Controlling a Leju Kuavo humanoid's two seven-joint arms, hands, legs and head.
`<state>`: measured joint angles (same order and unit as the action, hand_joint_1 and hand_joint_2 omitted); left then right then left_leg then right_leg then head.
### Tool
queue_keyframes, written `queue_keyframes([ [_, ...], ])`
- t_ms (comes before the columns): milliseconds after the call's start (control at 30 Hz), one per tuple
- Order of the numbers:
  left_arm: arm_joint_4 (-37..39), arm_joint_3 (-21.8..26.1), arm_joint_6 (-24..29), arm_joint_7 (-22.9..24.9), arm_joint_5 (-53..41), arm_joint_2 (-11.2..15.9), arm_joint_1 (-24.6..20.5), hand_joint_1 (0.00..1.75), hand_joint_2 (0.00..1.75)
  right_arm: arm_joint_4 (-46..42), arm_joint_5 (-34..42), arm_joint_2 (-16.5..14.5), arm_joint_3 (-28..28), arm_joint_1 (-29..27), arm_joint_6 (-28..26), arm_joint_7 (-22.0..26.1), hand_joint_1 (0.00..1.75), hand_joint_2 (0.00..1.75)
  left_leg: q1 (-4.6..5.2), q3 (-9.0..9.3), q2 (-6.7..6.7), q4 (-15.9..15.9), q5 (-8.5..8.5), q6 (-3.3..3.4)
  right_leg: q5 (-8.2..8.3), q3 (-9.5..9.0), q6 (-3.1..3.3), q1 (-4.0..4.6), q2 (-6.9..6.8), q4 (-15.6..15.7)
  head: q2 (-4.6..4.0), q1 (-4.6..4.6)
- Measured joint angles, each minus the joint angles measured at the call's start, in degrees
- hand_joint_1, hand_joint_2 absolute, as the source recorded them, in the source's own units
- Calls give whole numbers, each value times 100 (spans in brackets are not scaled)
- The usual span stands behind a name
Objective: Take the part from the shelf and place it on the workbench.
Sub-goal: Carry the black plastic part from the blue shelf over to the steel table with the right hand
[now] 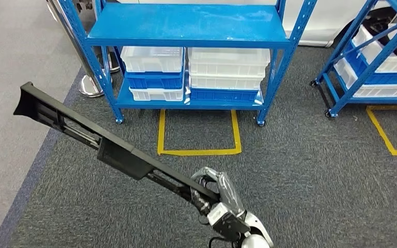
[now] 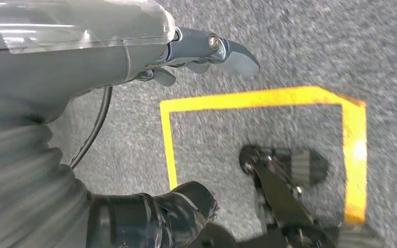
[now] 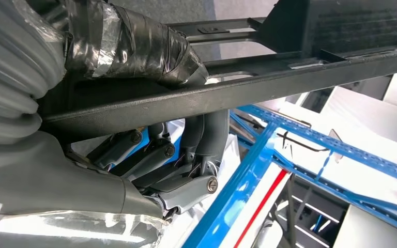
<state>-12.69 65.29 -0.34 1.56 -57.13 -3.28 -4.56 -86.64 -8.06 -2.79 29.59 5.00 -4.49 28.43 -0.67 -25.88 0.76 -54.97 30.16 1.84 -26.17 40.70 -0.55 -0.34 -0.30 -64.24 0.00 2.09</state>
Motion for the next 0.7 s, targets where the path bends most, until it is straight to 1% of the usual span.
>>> queue_keyframes([
  [33,0,0,-1,0,-2,0,2,0,175,-2,-2,9,4,-6,-14,0,173,175,8,-54,4,-9,-40,25,-255,135,-16,-1,6,-383,0,2],
  [67,-1,0,-1,-1,-4,1,3,0,175,-3,-3,18,8,-13,-25,0,173,175,15,-108,6,-25,-75,35,-467,256,-30,-5,9,-777,0,2],
  [100,-1,0,-1,-1,-8,1,5,0,175,-3,-7,30,13,-21,-34,-1,173,175,22,-160,6,-45,-101,36,-586,316,-37,-5,9,-1051,0,3],
  [133,-1,0,-1,-1,-11,1,7,0,175,-3,-12,42,20,-27,-43,-1,173,175,29,-204,5,-70,-117,35,-593,266,-33,-4,9,-1115,0,3],
  [167,-1,0,-1,-1,-16,1,8,0,175,-3,-17,53,28,-32,-51,-1,173,175,36,-235,1,-96,-124,32,-502,106,-18,-2,9,-949,0,3],
  [200,-1,0,-1,-1,-20,1,8,0,175,-5,-22,63,36,-33,-61,-2,173,175,43,-254,-2,-123,-121,25,-346,-147,13,5,10,-587,0,3],
  [233,0,0,-1,-1,-24,-4,9,0,175,-9,-25,70,41,-32,-69,-2,173,175,48,-275,-5,-147,-115,16,-229,-402,60,18,12,-190,0,3],
  [267,1,0,-3,-1,-28,-9,7,0,175,-17,-26,76,45,-32,-78,-1,173,175,62,-300,-8,-180,-111,-6,-144,-595,103,34,12,146,0,2],
  [300,2,0,-4,-1,-34,-13,4,0,175,-29,-27,84,49,-33,-88,0,173,175,65,-330,-8,-207,-110,-32,-116,-703,139,54,11,361,0,1],
  [333,2,0,-6,-2,-40,-17,3,0,175,-39,-27,90,51,-34,-100,1,173,175,67,-364,-5,-225,-115,-60,-140,-726,166,70,10,439,0,1],
  [367,2,0,-7,-2,-47,-17,-1,0,175,-46,-27,97,52,-36,-110,1,173,175,70,-385,-3,-238,-123,-92,-138,-720,178,75,9,474,0,1],
  [400,2,0,-5,-3,-55,-10,-3,0,175,-52,-27,103,54,-37,-119,1,173,175,65,-404,-2,-245,-107,-119,-138,-720,193,54,4,504,0,2],
  [433,2,0,-5,-3,-63,-5,-2,0,175,-57,-27,107,55,-38,-125,-1,173,175,67,-422,-7,-281,-65,-148,-127,-731,211,30,1,541,0,-1],
  [467,3,0,-6,-4,-72,-1,-3,0,175,-63,-27,109,56,-37,-128,-1,173,175,63,-476,-16,-406,32,-174,-112,-743,228,4,-5,576,0,-12],
  [500,2,0,-7,-5,-78,4,-4,0,175,-73,-27,110,60,-36,-130,-1,173,175,52,-582,-27,-642,183,-201,-98,-754,242,-18,-11,603,0,-21],
  [567,2,-1,-8,-9,-85,6,-3,0,175,-87,-27,112,65,-39,-131,-1,173,175,17,-921,-37,-1379,522,-257,-91,-744,254,-16,-17,602,0,-38],
  [600,1,-1,-8,-10,-90,9,0,0,175,-92,-27,115,68,-48,-131,-2,173,175,1,-1070,-37,-1689,610,-284,-91,-736,254,-17,-18,592,0,-37],
  [633,1,-1,-7,-11,-95,14,6,0,175,-92,-27,119,69,-58,-131,-4,173,175,-16,-1143,-36,-1831,593,-307,-92,-731,252,-21,-17,580,0,-37],
  [667,1,-1,-7,-11,-98,17,11,0,175,-93,-27,122,70,-67,-132,-5,173,175,-33,-1109,-35,-1738,460,-325,-95,-728,248,-27,-13,565,0,-37],
  [700,1,0,-7,-12,-101,20,12,0,175,-94,-27,125,70,-73,-132,-6,173,175,-51,-969,-35,-1423,240,-339,-101,-727,238,-34,-5,548,0,-37],
])
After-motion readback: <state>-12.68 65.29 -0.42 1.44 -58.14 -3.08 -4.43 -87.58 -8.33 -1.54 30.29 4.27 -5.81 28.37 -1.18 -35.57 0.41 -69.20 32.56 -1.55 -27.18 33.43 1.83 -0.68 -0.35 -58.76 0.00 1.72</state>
